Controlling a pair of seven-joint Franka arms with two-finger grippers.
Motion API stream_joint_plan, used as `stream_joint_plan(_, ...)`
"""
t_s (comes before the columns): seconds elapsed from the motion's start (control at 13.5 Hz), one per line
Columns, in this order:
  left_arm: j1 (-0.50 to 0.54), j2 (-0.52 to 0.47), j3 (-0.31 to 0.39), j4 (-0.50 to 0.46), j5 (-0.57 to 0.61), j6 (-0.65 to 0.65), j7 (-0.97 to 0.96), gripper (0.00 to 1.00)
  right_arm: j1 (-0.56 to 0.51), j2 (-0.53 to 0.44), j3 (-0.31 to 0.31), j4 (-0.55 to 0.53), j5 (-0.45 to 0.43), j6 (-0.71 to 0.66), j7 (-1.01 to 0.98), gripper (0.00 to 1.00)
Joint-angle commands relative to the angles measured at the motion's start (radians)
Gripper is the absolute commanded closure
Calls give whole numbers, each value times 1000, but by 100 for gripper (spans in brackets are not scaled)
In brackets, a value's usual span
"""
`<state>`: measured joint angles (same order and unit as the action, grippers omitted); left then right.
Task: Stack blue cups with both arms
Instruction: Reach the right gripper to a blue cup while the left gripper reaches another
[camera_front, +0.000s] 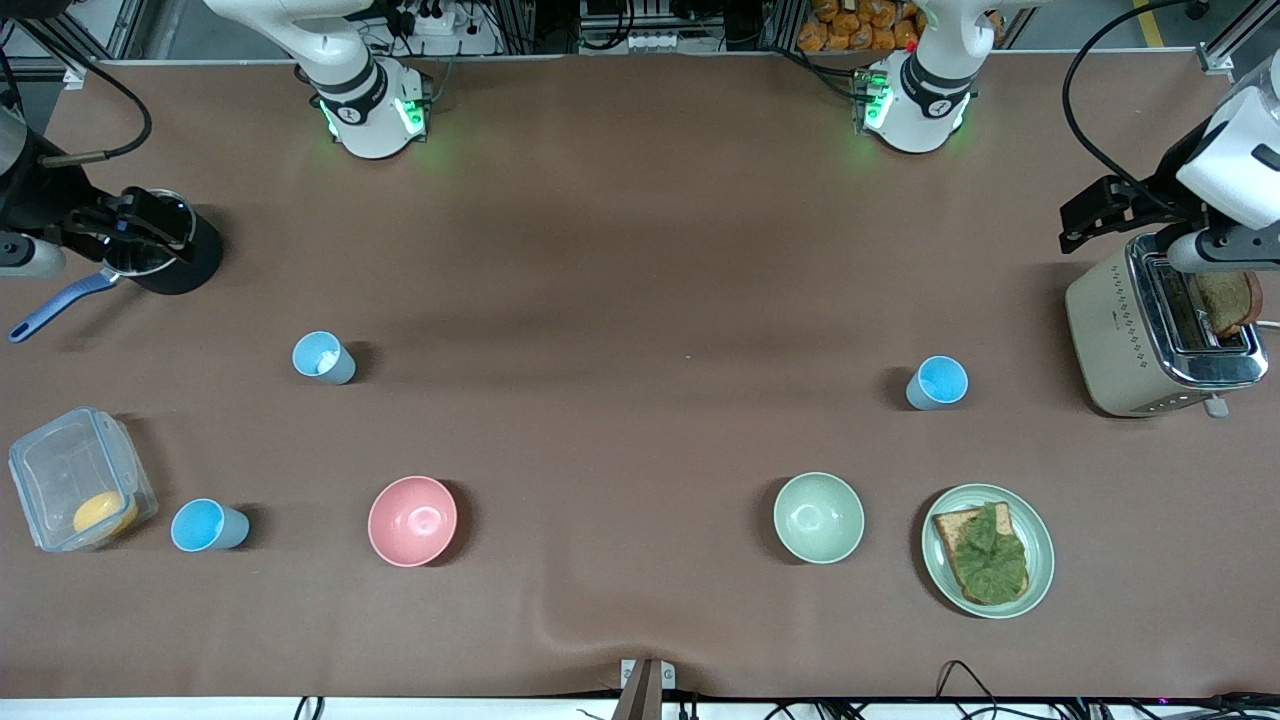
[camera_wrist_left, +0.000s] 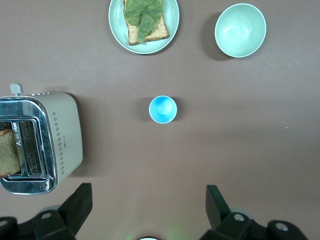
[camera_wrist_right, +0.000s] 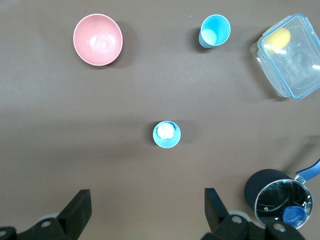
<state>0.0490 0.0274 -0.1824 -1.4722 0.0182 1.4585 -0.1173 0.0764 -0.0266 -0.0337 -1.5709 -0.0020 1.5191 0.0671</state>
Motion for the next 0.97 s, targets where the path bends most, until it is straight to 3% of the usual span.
stream_joint_plan(0.0,3,-9,-5,6,19,-17,30,0,9,-1,-6,2,10,3,11,0)
stream_joint_plan(0.52,3,40,-5,-16,22,11,33,0,9,-1,-6,2,10,3,11,0)
stream_joint_plan(0.89,6,49,0,-227,29,255,31,0,9,-1,-6,0,10,3,10,0)
